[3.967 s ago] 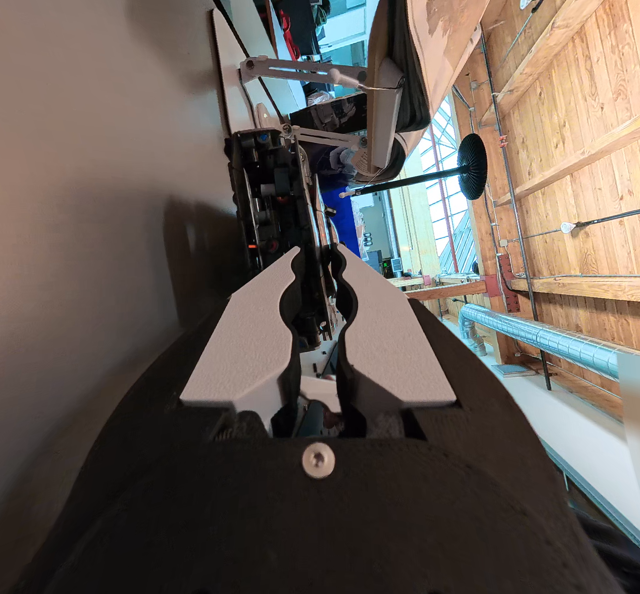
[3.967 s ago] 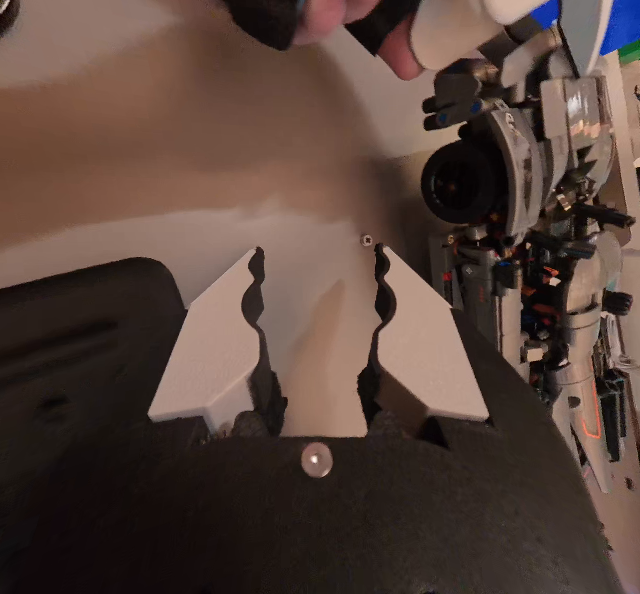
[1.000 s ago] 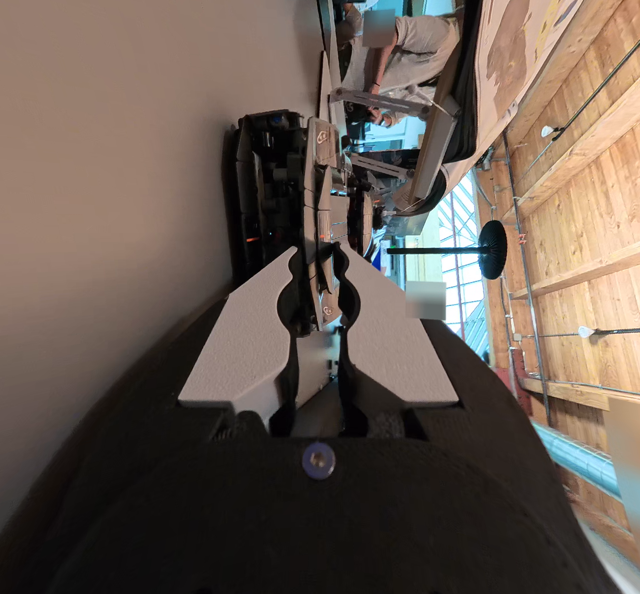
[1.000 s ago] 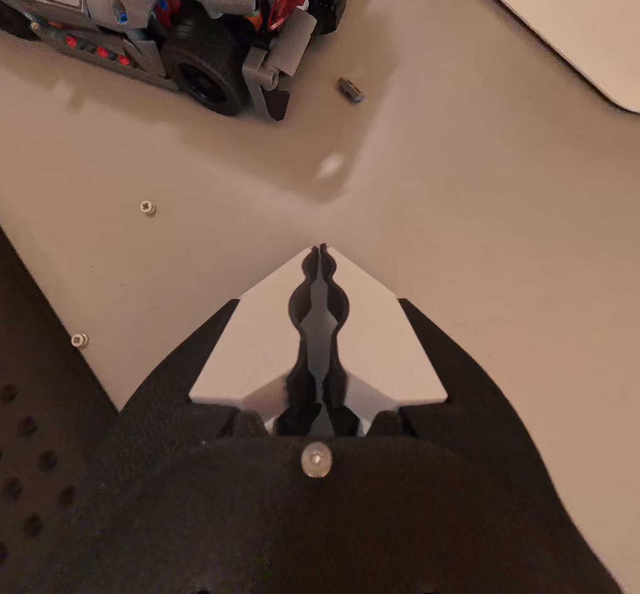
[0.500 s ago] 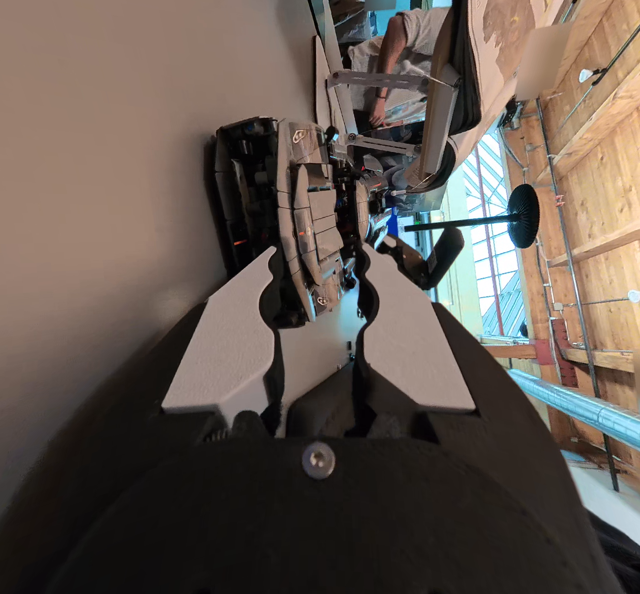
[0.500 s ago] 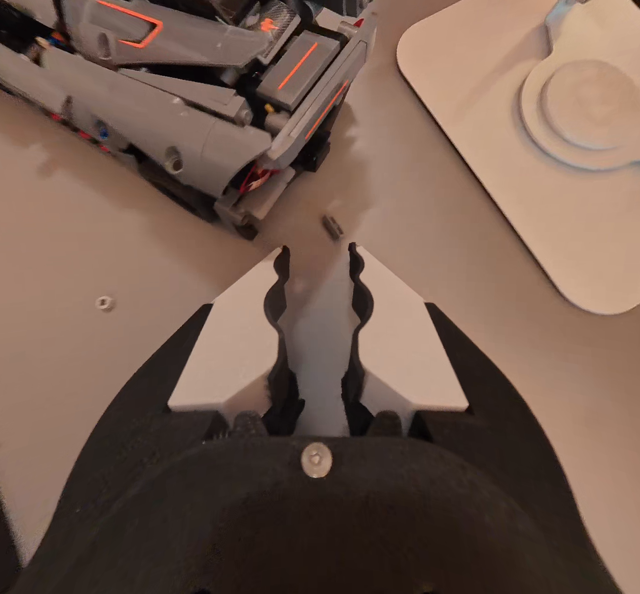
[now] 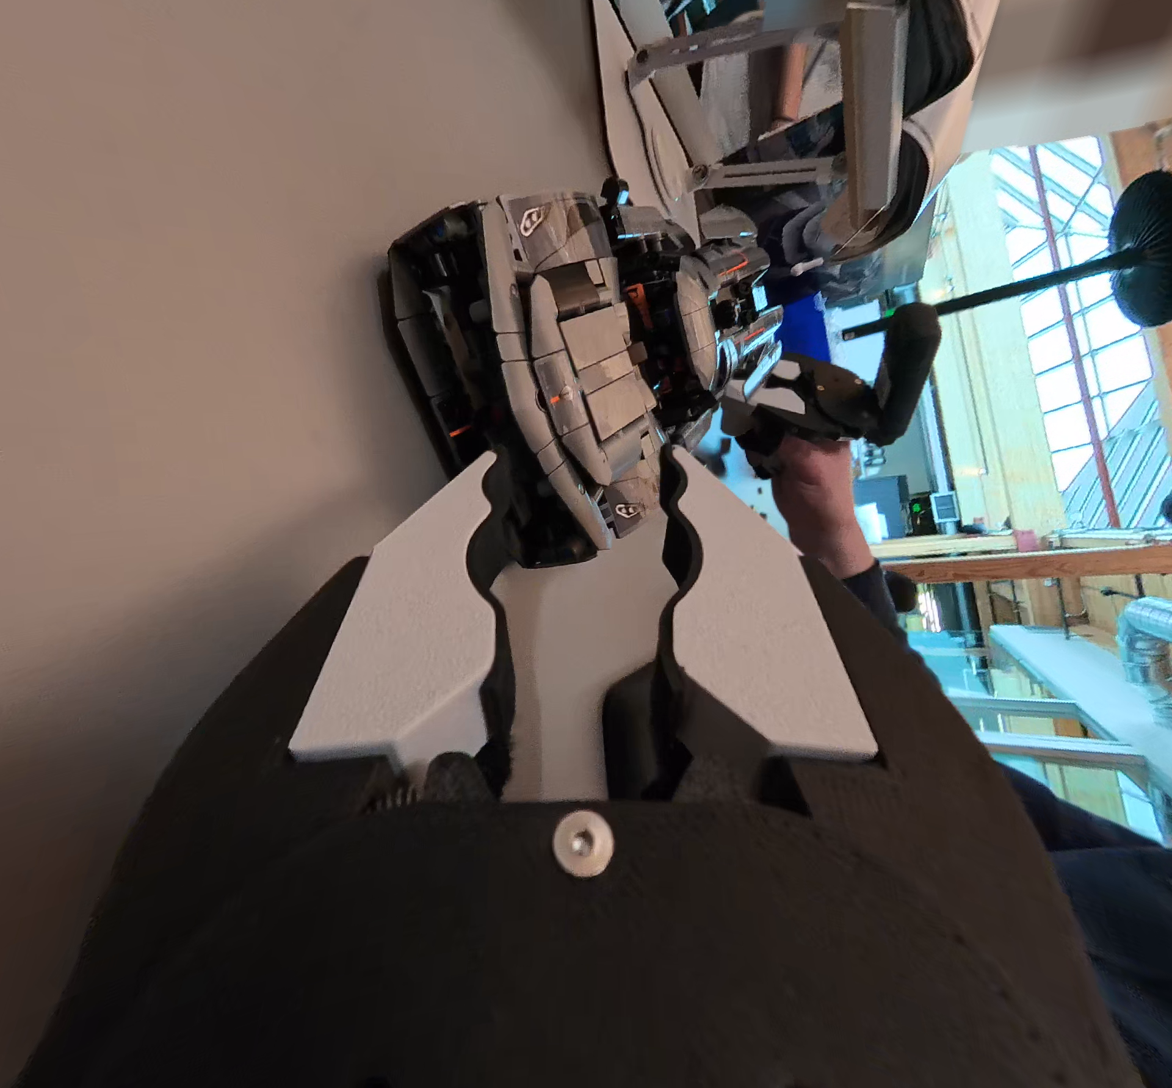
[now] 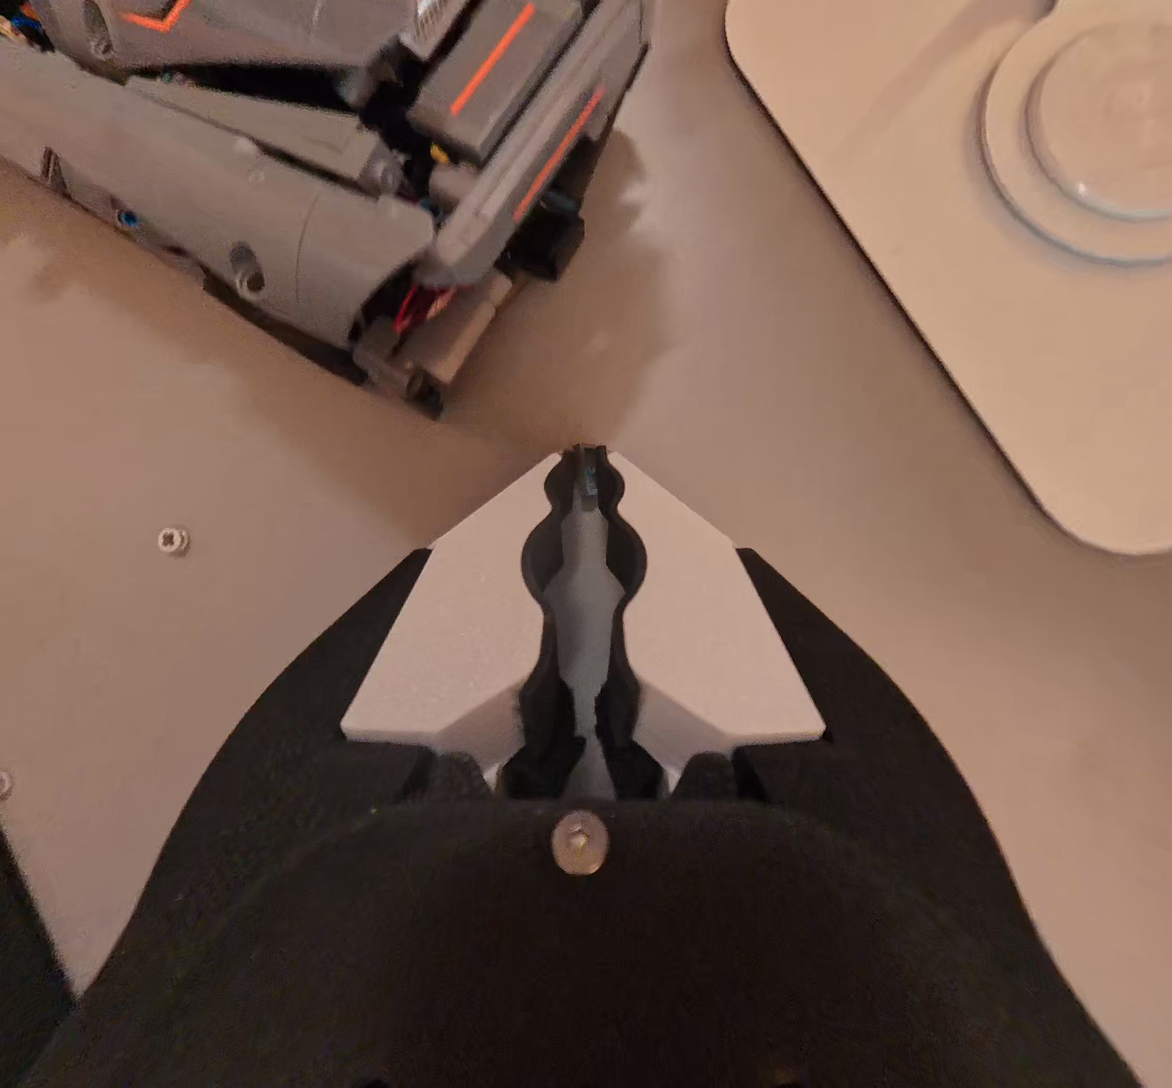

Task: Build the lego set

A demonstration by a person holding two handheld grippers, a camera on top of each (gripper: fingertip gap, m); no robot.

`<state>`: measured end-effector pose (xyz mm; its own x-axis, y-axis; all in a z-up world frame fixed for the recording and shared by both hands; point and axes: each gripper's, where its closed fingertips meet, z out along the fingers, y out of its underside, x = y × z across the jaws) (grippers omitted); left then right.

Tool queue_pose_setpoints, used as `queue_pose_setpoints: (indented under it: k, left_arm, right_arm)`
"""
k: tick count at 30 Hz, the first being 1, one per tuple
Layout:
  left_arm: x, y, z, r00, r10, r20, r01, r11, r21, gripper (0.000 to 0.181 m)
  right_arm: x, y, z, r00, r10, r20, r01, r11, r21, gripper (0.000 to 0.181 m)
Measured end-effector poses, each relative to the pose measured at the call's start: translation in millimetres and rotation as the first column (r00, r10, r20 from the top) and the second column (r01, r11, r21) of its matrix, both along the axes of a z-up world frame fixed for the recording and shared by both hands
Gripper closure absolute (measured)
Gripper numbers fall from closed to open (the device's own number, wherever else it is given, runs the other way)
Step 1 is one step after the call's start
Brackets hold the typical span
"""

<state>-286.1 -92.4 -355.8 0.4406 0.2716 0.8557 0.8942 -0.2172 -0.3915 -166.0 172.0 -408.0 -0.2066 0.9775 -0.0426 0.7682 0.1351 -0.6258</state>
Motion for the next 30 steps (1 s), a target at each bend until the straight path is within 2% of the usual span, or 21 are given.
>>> queue_pose_setpoints:
  k: [8, 14, 20, 26, 30]
  left_arm:
    - [10, 5, -10, 0.999, -0.054, 0.002, 0.054, 0.998, -0.032, 0.135]
    - [22, 16, -12, 0.995, -0.099, 0.014, 0.100, 0.994, -0.032, 0.135]
    - [16, 10, -8, 0.995, -0.086, -0.046, 0.083, 0.995, -0.051, 0.134]
    - [12, -2, -5, 0.984, -0.112, -0.141, 0.100, 0.991, -0.094, 0.129]
    - [6, -3, -4, 0.966, -0.138, -0.217, 0.110, 0.985, -0.135, 0.129]
  right_arm:
    - [60, 8, -1, 0.991, -0.132, 0.028, 0.132, 0.991, 0.013, 0.177]
    - [87, 15, 0, 0.974, -0.226, 0.014, 0.226, 0.974, -0.011, 0.177]
    - [96, 15, 0, 0.967, -0.253, -0.016, 0.252, 0.967, -0.042, 0.168]
    - [98, 14, 6, 0.961, -0.274, -0.031, 0.272, 0.961, -0.056, 0.144]
    - [93, 13, 21, 0.957, -0.280, -0.080, 0.281, 0.960, 0.005, 0.137]
